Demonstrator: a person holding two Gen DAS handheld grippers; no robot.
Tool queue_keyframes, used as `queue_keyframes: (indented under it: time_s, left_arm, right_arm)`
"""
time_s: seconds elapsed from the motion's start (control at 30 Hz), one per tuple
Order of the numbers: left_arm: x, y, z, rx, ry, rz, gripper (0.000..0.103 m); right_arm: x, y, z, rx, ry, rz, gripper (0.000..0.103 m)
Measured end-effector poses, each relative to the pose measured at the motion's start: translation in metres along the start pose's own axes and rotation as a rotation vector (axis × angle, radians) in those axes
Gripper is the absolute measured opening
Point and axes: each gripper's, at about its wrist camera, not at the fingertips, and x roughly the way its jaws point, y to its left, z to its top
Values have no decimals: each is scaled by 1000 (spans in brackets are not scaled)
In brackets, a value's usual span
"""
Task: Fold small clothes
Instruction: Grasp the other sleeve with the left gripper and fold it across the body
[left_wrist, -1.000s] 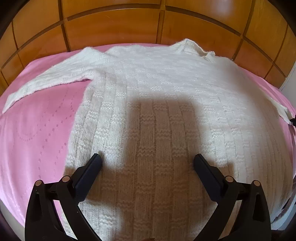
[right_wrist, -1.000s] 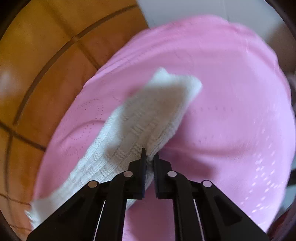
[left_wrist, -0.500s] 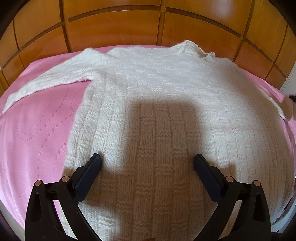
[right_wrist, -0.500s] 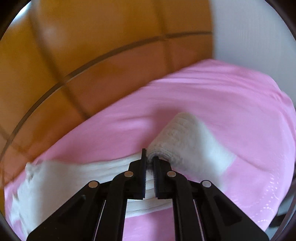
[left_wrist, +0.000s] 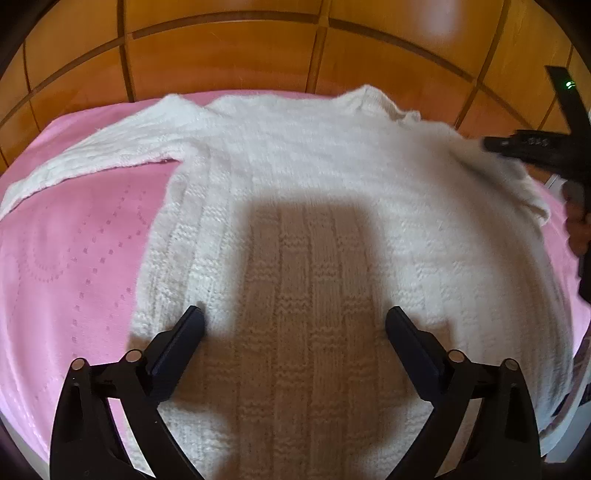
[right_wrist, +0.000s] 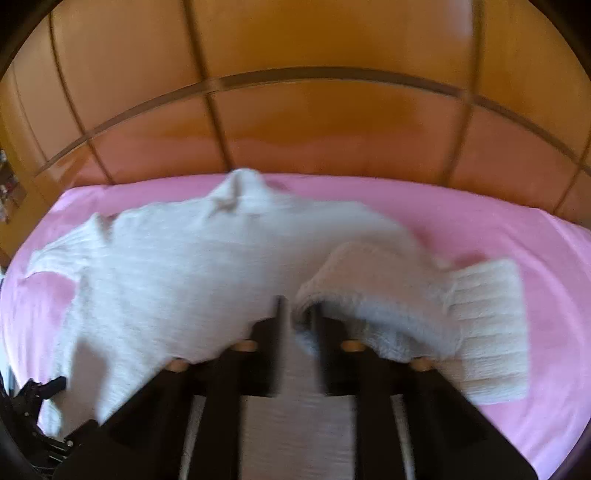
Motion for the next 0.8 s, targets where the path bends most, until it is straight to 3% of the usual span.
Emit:
queue_keyframes:
  time_s: [0.07,0.17,0.23,0.33,0.57,0.8]
  left_arm:
    - [-4,4,2,-19,-8,-13,88]
    - [-9,7,8,-34,-19,-27,81]
    - [-11,4,17,-34,-34,-45,74]
    - [-14,-9,31,7,-67,-50,72]
    - [-17,-95,74,247,-171,-89,72]
    - [23,-198,102,533,-185,-71,76]
  right_arm:
    - [-7,2,-8,18,-7,15,51]
    - [-24,-11,-25,75,-40,22,69]
    - [-32,-18,-31,108,-52,30,71]
    - [-50,-32,-62,190,-58,59,76]
    - [-59,-50,-127,304,-14,105,77]
    - [-53,-43,-143,311,-68,124,86]
